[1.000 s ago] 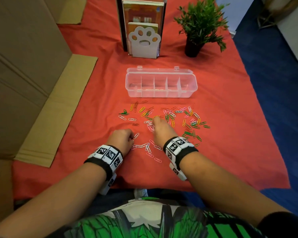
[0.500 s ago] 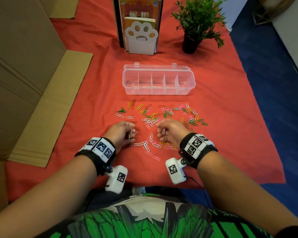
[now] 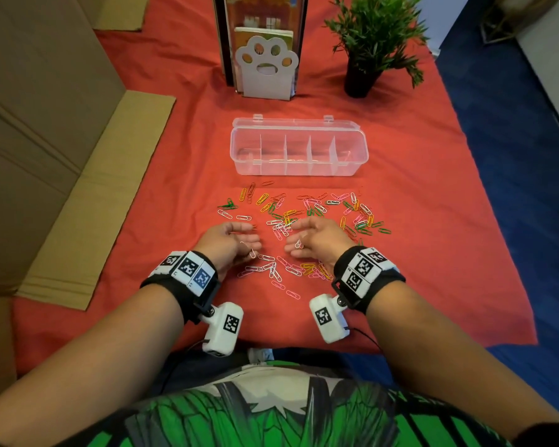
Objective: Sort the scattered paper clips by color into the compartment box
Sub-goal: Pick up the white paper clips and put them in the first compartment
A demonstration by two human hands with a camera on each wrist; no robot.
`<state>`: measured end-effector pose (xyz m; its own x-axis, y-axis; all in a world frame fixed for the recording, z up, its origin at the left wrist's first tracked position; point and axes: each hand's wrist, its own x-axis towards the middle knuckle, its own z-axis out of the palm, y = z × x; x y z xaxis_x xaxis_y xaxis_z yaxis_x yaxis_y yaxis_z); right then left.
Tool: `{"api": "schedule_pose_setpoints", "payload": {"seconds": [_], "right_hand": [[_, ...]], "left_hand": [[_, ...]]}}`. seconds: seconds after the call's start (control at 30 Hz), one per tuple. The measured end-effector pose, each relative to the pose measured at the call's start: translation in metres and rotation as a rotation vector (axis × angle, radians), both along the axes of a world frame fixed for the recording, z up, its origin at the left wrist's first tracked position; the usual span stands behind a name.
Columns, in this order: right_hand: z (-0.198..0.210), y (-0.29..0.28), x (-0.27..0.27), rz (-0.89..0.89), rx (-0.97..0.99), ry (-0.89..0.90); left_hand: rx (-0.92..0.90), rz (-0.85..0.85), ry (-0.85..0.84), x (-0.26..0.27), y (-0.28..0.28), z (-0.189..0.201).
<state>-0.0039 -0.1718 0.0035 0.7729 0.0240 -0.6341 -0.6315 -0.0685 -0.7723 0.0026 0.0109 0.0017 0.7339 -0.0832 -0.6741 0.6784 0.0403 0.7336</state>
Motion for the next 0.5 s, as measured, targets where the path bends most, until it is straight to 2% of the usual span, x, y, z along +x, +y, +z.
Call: {"api": "schedule_pose_setpoints", "payload": {"seconds": [0.1, 0.17, 0.33, 0.4, 0.5], "right_hand": [[-0.001, -0.002, 0.001, 0.077, -0.191, -0.085], [-0.003, -0.005, 0.001, 0.096, -0.247, -0.110], [-0.001, -0.013, 0.003, 0.170, -0.507, -0.212], [-0.003, -0.014, 0.003, 0.182, -0.508, -0.183], [-0.004, -0.015, 0.004, 0.077, -0.366, -0.096]], "left_hand": [[0.120, -0.007, -0.050, 0.002, -0.002, -0.002], [0.204, -0.037, -0.095, 0.002, -0.002, -0.006], [0.606, -0.288, -0.269, 0.004, 0.006, -0.019], [0.731, -0.372, -0.341, 0.001, 0.006, -0.019], [0.933, -0.510, -0.479, -0.004, 0.005, -0.016]]}}
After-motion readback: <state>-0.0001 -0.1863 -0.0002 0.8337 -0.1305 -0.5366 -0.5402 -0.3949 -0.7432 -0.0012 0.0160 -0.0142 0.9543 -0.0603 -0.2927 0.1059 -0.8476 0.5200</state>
